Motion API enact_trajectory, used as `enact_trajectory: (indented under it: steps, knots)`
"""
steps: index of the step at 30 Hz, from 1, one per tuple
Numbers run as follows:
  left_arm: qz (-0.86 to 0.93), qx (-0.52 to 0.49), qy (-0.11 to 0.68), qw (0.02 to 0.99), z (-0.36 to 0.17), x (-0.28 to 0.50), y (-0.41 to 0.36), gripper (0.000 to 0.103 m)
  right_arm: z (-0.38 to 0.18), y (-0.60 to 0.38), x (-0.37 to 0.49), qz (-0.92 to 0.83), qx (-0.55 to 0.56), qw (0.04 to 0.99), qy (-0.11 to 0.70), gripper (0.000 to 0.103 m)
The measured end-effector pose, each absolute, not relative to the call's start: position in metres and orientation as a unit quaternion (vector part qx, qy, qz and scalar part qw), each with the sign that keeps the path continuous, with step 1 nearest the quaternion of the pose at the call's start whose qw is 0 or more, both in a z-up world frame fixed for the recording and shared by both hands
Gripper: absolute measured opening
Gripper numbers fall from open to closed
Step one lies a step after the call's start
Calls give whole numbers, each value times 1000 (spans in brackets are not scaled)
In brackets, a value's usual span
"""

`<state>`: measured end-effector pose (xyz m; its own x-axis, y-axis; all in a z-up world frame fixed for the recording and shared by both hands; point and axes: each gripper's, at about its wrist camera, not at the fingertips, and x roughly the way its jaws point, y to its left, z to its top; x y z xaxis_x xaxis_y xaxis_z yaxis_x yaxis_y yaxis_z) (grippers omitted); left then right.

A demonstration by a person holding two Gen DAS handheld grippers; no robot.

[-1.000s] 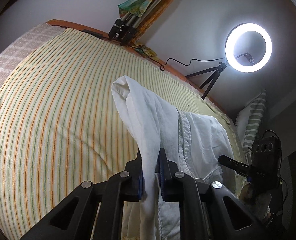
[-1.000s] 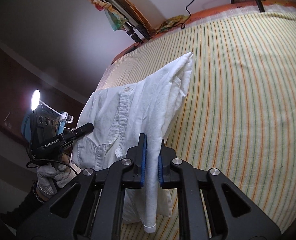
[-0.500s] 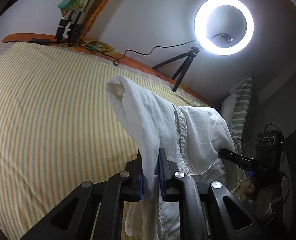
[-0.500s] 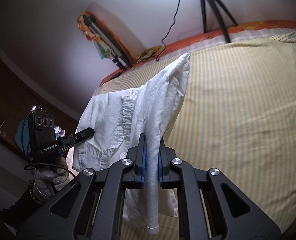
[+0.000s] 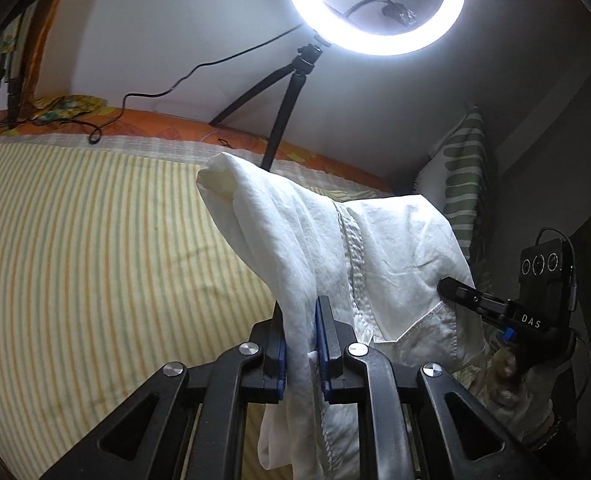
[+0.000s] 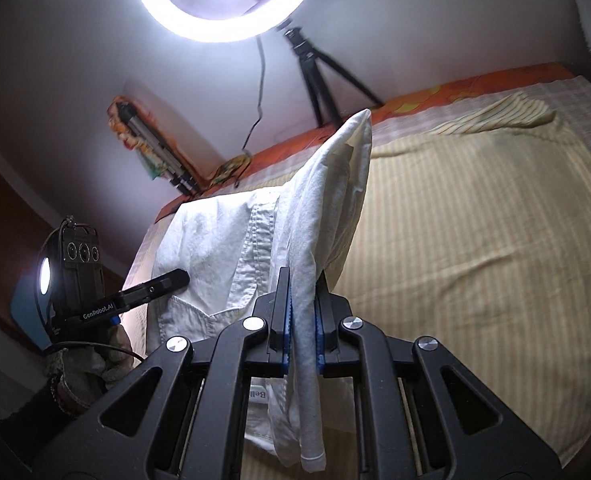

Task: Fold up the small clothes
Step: 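Lift the folded shirt bundle with both tools and carry it toward the pillow, then lower the bundle onto the bed and open both tools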

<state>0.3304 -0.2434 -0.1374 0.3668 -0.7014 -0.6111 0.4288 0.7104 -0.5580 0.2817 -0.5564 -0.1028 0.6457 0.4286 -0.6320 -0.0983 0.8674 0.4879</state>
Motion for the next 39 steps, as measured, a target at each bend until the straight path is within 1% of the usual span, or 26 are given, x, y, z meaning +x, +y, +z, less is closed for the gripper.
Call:
enact_trajectory:
  steps: [9,16,31,35,37,39]
  knots:
    - [-374,-128,430,812,-137,364,-337,9,-84,-633,311,103,206,901,368,10]
    - [-379,-110,428,813,-148,387,-390,9,-86,-679,336,72,209,908,356,10]
    - [-356,-80,435,823,-169,402,-431,10,-113,-712,364,30,194,907,374,10]
    - [-347,-67,438,827,-169,401,-433,11,-115,-709,369,-12,153,911,384,10]
    - [-341,-54,439,830,-169,398,-431,16,-118,-707,374,-42,131,909,393,13]
    - [-338,-39,438,832,-167,394,-430,32,-120,-705,376,-75,109,907,401,17]
